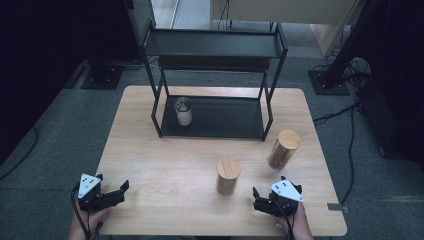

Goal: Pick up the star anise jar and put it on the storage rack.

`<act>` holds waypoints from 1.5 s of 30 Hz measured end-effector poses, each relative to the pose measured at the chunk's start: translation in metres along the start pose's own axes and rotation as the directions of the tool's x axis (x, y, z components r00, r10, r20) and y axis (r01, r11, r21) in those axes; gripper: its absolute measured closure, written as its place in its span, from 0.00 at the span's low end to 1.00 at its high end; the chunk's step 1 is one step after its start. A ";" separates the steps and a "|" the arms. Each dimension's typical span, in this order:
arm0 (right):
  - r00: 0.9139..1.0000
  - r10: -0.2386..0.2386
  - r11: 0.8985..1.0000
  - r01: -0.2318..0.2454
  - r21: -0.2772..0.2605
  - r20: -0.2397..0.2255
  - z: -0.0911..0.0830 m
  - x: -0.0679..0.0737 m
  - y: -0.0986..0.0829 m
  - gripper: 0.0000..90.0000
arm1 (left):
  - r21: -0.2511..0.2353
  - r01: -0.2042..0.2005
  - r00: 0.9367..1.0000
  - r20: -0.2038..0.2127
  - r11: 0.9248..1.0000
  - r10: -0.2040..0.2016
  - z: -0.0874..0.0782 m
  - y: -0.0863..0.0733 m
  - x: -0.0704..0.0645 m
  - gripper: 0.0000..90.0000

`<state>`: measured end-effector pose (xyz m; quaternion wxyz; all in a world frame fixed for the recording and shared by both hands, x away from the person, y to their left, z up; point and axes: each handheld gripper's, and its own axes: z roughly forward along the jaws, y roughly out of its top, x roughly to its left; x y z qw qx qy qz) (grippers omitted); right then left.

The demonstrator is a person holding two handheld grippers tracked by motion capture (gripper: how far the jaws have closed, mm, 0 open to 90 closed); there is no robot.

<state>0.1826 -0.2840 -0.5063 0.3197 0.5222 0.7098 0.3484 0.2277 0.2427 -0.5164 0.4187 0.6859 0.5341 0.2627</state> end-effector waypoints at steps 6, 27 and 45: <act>1.000 -0.007 1.000 0.006 -0.009 -0.021 0.003 0.013 0.003 0.00 | 0.000 -0.002 1.000 0.002 1.000 0.002 0.000 0.000 0.000 0.00; 0.992 -0.056 0.998 0.056 -0.002 -0.115 0.010 0.046 0.008 0.00 | 0.000 -0.002 1.000 0.005 1.000 0.002 0.000 0.000 0.000 0.00; 0.979 -0.085 0.996 0.083 -0.019 -0.187 0.019 0.066 0.020 0.00 | 0.001 -0.001 1.000 0.007 1.000 0.001 0.000 0.000 0.000 0.00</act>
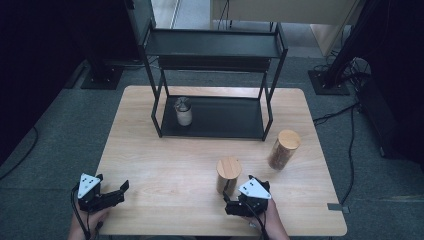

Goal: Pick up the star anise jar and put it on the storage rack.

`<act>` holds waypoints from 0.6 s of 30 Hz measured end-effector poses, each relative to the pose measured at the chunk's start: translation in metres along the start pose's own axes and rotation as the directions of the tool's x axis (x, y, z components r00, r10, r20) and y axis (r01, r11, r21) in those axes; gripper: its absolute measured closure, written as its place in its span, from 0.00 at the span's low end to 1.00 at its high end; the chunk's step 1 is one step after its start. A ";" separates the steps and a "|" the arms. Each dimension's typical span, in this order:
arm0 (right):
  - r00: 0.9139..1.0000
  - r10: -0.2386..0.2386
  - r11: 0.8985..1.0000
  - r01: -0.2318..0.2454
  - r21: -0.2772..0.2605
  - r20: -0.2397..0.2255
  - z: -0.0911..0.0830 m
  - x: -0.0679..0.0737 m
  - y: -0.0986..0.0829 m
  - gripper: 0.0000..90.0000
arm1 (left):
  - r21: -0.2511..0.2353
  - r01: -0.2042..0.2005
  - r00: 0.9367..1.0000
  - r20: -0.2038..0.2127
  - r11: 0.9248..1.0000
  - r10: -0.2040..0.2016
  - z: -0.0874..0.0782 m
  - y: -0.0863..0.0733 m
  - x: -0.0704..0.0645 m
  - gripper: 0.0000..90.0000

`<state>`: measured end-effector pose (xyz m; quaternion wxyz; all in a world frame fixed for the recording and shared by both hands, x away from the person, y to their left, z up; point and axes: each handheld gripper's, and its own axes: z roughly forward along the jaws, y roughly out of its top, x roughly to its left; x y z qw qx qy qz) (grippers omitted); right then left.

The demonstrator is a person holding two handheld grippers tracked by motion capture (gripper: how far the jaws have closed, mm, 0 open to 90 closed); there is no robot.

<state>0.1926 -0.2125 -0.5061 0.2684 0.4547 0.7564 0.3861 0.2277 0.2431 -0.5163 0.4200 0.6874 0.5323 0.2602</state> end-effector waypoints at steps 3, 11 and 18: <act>1.000 -0.006 1.000 0.006 -0.002 0.000 0.002 0.002 0.003 0.01 | 0.000 0.002 1.000 0.001 1.000 -0.002 0.000 0.000 0.000 0.00; 1.000 0.012 1.000 -0.012 -0.024 -0.016 0.006 0.007 0.008 0.07 | 0.002 0.005 1.000 0.002 1.000 -0.005 0.000 0.000 0.000 0.00; 0.999 0.024 0.999 -0.026 -0.042 -0.038 0.006 0.009 0.013 0.12 | 0.003 0.005 1.000 0.004 1.000 -0.005 0.000 0.000 0.001 0.00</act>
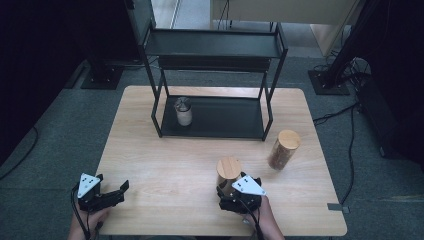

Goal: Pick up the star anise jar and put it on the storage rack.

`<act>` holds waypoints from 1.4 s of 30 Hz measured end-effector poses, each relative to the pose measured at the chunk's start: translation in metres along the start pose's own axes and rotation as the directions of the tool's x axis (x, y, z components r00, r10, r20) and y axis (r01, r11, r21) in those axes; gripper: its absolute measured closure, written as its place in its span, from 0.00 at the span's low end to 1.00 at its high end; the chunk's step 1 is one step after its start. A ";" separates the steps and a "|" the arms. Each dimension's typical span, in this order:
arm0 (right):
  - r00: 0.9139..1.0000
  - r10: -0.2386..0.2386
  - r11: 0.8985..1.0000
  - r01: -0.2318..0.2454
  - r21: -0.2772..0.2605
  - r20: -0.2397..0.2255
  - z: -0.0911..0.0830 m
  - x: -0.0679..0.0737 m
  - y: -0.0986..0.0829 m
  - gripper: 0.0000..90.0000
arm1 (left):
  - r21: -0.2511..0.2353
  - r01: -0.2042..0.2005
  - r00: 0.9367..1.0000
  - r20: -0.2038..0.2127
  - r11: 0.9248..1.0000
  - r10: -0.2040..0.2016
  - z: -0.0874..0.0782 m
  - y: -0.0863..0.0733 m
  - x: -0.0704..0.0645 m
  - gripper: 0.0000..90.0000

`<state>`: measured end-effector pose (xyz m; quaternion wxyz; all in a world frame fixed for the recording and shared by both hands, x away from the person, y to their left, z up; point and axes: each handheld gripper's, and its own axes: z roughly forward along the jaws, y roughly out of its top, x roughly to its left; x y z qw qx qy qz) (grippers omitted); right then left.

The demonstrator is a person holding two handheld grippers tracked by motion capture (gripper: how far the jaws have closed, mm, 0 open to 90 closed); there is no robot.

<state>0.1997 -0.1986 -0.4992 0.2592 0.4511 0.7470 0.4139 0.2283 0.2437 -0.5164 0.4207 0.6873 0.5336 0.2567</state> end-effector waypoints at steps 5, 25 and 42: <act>1.000 0.025 1.000 -0.025 -0.013 -0.011 -0.001 0.001 0.005 0.17 | 0.000 0.000 1.000 0.000 1.000 0.000 0.000 0.000 0.000 0.00; 0.999 0.051 0.999 -0.051 0.020 -0.015 0.004 0.004 0.024 0.24 | 0.000 -0.003 1.000 0.003 1.000 0.003 0.000 0.000 0.000 0.00; 0.998 0.051 0.998 -0.050 0.032 -0.020 -0.001 0.003 0.035 0.27 | 0.000 -0.006 1.000 0.004 1.000 0.006 0.000 0.000 0.000 0.00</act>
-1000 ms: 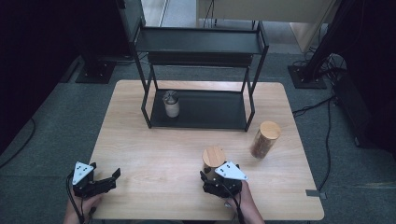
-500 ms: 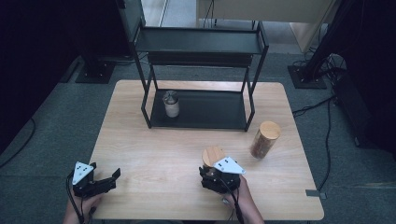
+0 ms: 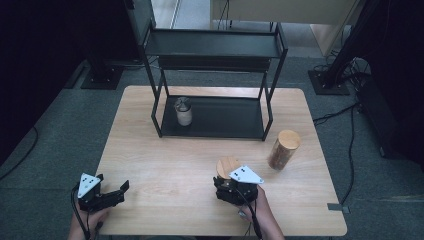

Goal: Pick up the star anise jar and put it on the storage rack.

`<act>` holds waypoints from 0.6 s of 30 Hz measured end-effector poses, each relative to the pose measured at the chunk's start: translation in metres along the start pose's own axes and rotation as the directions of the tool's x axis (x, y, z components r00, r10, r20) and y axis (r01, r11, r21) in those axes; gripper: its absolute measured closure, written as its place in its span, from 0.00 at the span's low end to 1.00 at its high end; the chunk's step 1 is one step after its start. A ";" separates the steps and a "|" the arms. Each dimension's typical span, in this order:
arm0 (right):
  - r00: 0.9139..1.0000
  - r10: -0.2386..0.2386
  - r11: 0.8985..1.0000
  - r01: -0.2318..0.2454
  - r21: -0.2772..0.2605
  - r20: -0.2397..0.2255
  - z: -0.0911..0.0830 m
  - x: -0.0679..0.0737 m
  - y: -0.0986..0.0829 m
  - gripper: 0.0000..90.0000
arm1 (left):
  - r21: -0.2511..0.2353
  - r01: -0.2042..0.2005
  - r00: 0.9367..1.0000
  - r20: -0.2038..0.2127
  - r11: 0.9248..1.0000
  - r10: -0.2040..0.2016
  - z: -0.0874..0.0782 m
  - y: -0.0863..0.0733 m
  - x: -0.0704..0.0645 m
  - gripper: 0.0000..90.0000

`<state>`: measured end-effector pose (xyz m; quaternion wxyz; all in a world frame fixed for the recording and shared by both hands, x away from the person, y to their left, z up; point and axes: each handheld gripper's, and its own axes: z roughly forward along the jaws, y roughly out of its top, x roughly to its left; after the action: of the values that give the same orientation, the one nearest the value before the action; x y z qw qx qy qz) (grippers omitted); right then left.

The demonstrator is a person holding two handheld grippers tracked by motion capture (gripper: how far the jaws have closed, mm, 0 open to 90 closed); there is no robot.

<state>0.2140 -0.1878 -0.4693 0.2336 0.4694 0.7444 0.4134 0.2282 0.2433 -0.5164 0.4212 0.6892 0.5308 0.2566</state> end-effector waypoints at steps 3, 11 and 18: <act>1.000 0.000 1.000 0.000 0.006 0.002 0.000 0.000 0.001 0.27 | 0.000 0.001 1.000 0.000 1.000 -0.001 0.000 0.000 0.000 0.00; 1.000 -0.008 1.000 0.007 0.015 0.008 0.000 0.001 0.004 0.27 | 0.000 0.002 1.000 0.002 1.000 -0.002 0.000 0.000 0.000 0.00; 1.000 -0.005 1.000 0.005 0.012 0.019 0.003 0.001 0.006 0.28 | 0.000 0.002 1.000 0.002 1.000 -0.002 0.000 0.000 0.000 0.00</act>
<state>0.2182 -0.1842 -0.4656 0.2387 0.4730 0.7458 0.4038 0.2283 0.2435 -0.5164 0.4218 0.6889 0.5312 0.2556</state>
